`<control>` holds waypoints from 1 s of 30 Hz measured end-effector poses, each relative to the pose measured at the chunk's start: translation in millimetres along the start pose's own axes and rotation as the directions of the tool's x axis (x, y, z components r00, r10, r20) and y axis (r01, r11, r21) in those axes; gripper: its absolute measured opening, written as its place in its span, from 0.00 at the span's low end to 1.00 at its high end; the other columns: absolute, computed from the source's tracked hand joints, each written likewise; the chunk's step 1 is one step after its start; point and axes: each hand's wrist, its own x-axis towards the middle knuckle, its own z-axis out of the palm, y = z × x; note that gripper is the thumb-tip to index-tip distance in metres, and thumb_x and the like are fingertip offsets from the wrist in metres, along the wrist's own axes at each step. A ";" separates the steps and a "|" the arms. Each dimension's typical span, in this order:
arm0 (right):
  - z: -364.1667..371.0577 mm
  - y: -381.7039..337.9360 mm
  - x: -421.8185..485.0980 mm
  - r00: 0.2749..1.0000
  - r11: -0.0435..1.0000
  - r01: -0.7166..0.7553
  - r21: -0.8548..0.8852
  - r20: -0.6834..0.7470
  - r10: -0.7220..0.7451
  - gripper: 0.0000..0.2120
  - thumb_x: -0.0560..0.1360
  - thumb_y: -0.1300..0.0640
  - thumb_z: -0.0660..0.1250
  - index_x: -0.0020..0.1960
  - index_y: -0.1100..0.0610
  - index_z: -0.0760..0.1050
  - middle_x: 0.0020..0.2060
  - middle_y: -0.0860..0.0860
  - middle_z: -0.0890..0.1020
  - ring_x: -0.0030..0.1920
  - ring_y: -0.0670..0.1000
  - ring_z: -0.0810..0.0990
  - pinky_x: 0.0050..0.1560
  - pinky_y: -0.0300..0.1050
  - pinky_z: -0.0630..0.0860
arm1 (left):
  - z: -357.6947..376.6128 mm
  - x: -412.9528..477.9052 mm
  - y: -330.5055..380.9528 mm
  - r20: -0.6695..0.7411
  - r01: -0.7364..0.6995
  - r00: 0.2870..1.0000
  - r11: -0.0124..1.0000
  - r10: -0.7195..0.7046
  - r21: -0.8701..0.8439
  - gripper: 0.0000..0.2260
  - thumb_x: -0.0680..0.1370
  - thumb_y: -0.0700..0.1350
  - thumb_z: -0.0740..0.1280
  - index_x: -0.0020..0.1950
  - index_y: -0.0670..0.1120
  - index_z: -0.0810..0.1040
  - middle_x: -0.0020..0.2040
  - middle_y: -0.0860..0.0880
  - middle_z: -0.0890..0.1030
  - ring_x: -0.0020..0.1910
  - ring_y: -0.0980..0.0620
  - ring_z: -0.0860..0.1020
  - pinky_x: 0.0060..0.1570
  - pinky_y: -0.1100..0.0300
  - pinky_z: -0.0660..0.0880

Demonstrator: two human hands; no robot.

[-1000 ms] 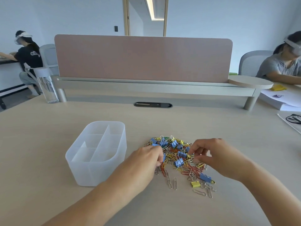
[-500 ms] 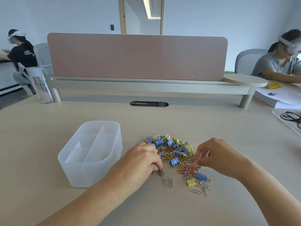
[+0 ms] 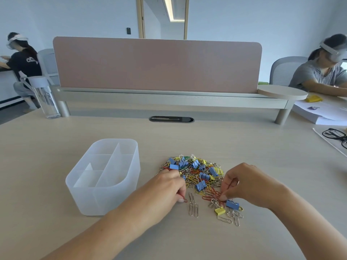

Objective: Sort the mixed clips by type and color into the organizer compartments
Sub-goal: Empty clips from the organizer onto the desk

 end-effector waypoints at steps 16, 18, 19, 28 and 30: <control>2.7 -2.9 3.4 0.997 0.999 0.038 -0.037 -0.064 -0.040 0.03 0.71 0.55 0.75 0.38 0.49 0.84 0.32 0.43 0.82 0.35 0.42 0.78 0.34 0.32 0.71 | 6.3 -4.7 -2.4 -0.161 0.132 0.969 0.943 -0.188 -0.307 0.07 0.79 0.43 0.66 0.49 0.55 0.81 0.39 0.60 0.82 0.43 0.63 0.78 0.42 0.71 0.71; -2.6 -1.1 0.6 0.997 0.998 0.053 -0.035 -0.049 -0.054 0.03 0.71 0.56 0.74 0.40 0.49 0.84 0.33 0.43 0.83 0.33 0.37 0.77 0.34 0.29 0.71 | 7.9 -4.0 -2.3 -0.183 0.134 0.961 0.930 -0.206 -0.343 0.08 0.79 0.43 0.67 0.50 0.55 0.83 0.39 0.60 0.83 0.42 0.63 0.78 0.41 0.72 0.71; -4.1 -0.7 -0.3 0.998 0.998 0.058 -0.027 -0.038 -0.059 0.03 0.71 0.57 0.74 0.40 0.49 0.84 0.33 0.43 0.83 0.32 0.35 0.76 0.34 0.27 0.70 | 8.3 -3.9 -2.4 -0.195 0.133 0.958 0.925 -0.212 -0.355 0.08 0.79 0.43 0.67 0.50 0.55 0.84 0.39 0.60 0.83 0.40 0.64 0.78 0.39 0.72 0.70; 1.0 -2.7 1.1 0.997 0.998 0.067 -0.021 -0.031 -0.068 0.04 0.68 0.59 0.77 0.39 0.53 0.83 0.32 0.46 0.83 0.28 0.36 0.73 0.33 0.30 0.71 | 10.6 -4.2 -1.2 -0.183 0.139 0.956 0.906 -0.228 -0.399 0.09 0.80 0.44 0.67 0.52 0.56 0.84 0.41 0.59 0.84 0.42 0.65 0.78 0.41 0.73 0.70; 1.4 -2.9 1.1 0.997 0.998 0.064 -0.011 -0.031 -0.064 0.05 0.69 0.61 0.75 0.37 0.52 0.83 0.29 0.44 0.82 0.28 0.37 0.74 0.31 0.30 0.70 | 11.4 -4.1 -1.6 -0.175 0.147 0.957 0.907 -0.231 -0.394 0.09 0.80 0.44 0.67 0.51 0.57 0.84 0.41 0.60 0.84 0.43 0.65 0.78 0.43 0.72 0.72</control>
